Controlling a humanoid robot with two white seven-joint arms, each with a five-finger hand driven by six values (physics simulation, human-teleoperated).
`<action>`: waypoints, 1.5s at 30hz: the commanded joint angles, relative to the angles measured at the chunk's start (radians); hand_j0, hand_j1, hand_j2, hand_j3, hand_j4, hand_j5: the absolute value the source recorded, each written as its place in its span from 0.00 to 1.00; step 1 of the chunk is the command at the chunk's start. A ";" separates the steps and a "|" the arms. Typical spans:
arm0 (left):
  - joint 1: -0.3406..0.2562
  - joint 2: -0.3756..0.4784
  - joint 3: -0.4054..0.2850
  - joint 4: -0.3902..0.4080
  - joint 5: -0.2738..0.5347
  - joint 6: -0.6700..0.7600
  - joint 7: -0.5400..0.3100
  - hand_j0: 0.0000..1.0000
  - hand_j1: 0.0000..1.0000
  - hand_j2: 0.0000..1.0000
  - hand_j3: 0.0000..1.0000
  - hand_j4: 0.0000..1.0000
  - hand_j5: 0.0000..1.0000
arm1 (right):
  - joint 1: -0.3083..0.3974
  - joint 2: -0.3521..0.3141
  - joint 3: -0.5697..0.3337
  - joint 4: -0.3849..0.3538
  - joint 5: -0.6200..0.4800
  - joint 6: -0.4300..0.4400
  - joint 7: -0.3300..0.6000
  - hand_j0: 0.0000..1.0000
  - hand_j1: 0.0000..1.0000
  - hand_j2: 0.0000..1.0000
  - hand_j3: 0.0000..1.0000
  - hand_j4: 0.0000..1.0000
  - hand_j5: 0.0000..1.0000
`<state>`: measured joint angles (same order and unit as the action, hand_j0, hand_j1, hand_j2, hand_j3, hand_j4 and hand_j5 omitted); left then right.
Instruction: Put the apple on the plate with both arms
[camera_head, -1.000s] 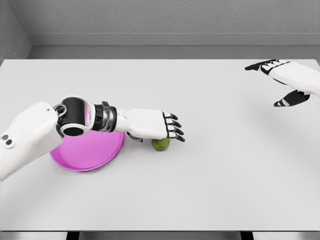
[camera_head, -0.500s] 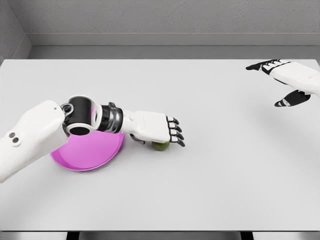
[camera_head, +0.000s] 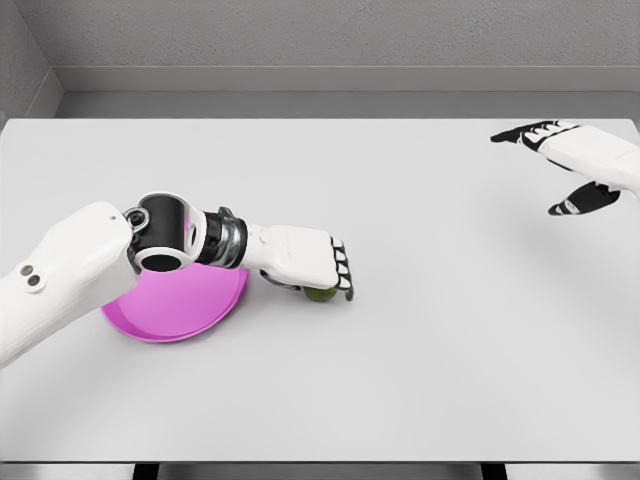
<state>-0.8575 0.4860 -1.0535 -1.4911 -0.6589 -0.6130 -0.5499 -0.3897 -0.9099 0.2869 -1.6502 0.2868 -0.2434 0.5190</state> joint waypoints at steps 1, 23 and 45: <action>0.000 0.000 0.000 0.000 -0.005 0.002 -0.001 0.67 0.67 0.67 0.67 0.67 0.67 | 0.000 -0.001 0.000 -0.002 -0.003 0.001 0.000 1.00 1.00 1.00 1.00 1.00 1.00; -0.003 0.005 0.021 -0.001 0.107 0.002 0.007 0.15 0.15 0.15 0.15 0.15 0.15 | 0.005 -0.001 0.000 -0.002 -0.003 0.000 0.000 1.00 1.00 1.00 1.00 1.00 1.00; 0.038 0.371 0.211 -0.001 0.367 0.002 0.005 0.17 0.17 0.17 0.17 0.17 0.17 | 0.005 -0.001 0.000 0.000 -0.003 0.000 0.000 1.00 1.00 1.00 1.00 1.00 1.00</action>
<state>-0.8023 0.8178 -0.8635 -1.4943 -0.3073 -0.6166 -0.5464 -0.3850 -0.9100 0.2870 -1.6500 0.2868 -0.2450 0.5189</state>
